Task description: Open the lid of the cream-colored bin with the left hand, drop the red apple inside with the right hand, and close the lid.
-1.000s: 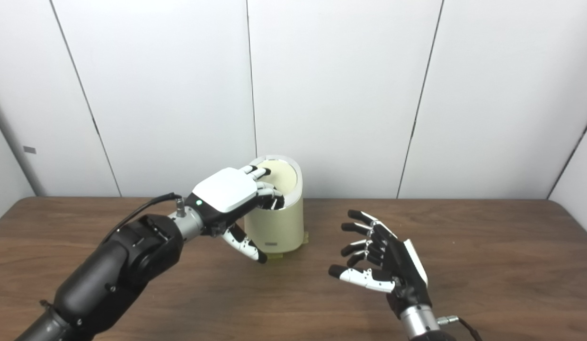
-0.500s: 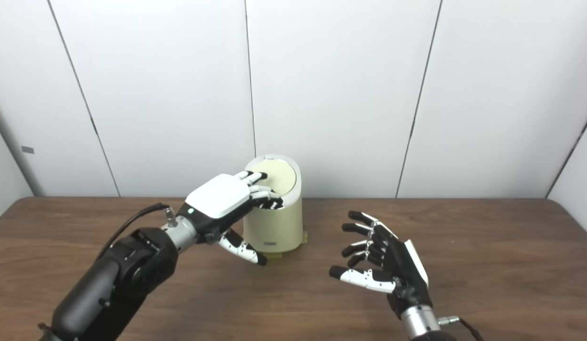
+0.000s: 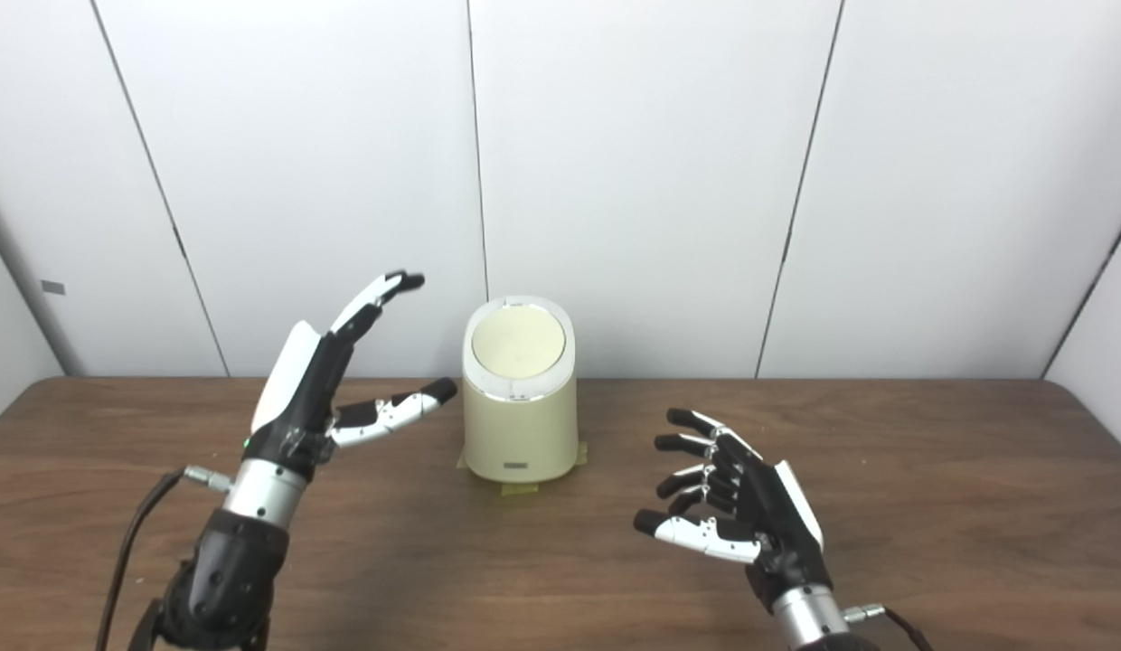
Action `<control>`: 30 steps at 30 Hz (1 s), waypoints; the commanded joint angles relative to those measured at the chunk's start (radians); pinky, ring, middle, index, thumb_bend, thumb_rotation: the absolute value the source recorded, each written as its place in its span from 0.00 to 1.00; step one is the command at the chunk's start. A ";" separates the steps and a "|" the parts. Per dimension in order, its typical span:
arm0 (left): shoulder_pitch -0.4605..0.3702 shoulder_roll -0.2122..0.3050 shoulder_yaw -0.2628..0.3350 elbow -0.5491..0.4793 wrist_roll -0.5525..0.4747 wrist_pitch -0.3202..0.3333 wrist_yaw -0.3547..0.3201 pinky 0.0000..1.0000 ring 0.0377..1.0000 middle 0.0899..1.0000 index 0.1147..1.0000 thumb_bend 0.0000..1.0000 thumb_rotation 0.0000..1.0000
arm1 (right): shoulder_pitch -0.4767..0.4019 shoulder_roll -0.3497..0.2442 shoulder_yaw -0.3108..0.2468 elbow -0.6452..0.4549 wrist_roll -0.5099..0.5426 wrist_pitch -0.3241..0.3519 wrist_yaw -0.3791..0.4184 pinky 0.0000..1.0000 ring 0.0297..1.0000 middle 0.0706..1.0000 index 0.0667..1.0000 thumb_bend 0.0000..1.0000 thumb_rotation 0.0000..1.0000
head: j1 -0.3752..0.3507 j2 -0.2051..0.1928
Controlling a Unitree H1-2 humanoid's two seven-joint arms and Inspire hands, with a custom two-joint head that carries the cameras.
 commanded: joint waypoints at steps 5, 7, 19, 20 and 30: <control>0.036 -0.005 0.044 0.000 -0.209 0.010 -0.024 0.66 0.76 0.80 0.84 0.73 0.33 | -0.035 -0.019 0.007 -0.019 -0.040 -0.025 -0.007 0.54 0.64 0.77 0.77 0.74 0.27 | -0.005 0.000; 0.061 -0.007 0.045 0.018 -0.239 0.004 -0.025 0.61 0.69 0.72 0.81 0.73 0.35 | -0.036 -0.018 0.006 -0.022 -0.044 -0.019 -0.006 0.62 0.70 0.80 0.78 0.76 0.31 | -0.003 0.000; 0.097 -0.003 0.021 0.074 -0.299 -0.008 -0.035 0.56 0.67 0.71 0.78 0.73 0.33 | -0.034 -0.024 0.043 -0.043 -0.094 -0.011 0.008 0.54 0.73 0.87 0.85 0.80 0.28 | -0.001 -0.021; 0.097 0.000 0.016 0.083 -0.290 -0.014 -0.032 0.57 0.66 0.68 0.76 0.72 0.31 | -0.032 -0.024 0.044 -0.038 -0.094 -0.019 0.008 0.54 0.73 0.87 0.85 0.80 0.28 | -0.002 -0.027; 0.094 0.016 0.012 0.125 -0.305 -0.042 -0.033 0.66 0.71 0.71 0.76 0.71 0.31 | -0.018 -0.024 0.040 -0.047 -0.096 -0.023 0.006 0.63 0.79 0.91 0.90 0.81 0.28 | -0.027 -0.029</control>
